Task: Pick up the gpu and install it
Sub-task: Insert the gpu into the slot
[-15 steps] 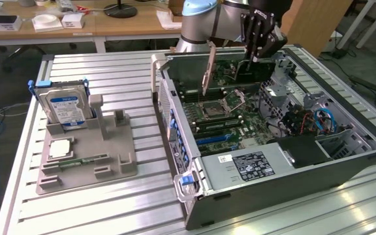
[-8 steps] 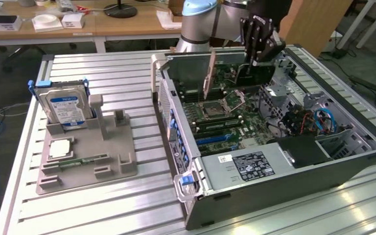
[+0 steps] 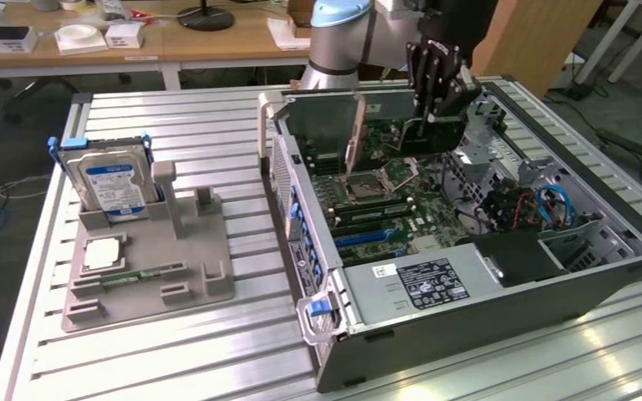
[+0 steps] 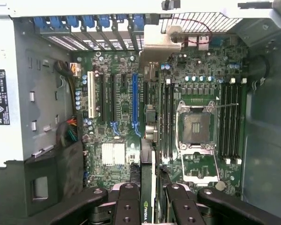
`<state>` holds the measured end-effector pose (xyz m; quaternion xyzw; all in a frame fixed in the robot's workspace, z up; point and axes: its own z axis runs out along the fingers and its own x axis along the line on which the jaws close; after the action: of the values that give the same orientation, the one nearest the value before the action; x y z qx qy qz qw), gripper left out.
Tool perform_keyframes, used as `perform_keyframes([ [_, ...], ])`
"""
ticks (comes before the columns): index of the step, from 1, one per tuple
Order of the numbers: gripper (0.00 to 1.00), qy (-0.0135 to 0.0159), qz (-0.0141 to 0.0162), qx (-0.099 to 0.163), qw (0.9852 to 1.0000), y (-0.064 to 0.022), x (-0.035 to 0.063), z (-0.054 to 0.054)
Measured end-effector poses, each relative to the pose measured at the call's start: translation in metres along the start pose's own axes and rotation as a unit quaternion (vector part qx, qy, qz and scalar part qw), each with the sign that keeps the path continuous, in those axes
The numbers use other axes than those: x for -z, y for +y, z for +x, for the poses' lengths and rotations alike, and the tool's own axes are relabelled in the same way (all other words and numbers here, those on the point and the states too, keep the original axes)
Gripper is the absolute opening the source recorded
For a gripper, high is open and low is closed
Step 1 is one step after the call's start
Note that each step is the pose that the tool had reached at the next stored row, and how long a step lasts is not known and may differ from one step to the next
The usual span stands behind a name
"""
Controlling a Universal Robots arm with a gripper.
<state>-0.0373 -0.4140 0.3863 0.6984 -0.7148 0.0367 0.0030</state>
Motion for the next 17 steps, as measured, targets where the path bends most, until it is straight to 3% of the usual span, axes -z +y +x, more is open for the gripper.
perform_keyframes([
  [4,0.26,-0.0003,0.0008,0.000,1.0000,0.0003,-0.0069,0.000],
  [6,0.26,-0.0048,0.0008,0.000,1.0000,0.0004,-0.0087,0.001],
  [10,0.26,-0.0067,0.0008,0.000,1.0000,0.0005,-0.0126,0.002],
  [13,0.26,-0.0138,0.0007,-0.001,0.9999,0.0007,-0.0165,0.003],
  [17,0.26,-0.0143,0.0025,-0.001,0.9999,0.0008,-0.0195,0.003],
])
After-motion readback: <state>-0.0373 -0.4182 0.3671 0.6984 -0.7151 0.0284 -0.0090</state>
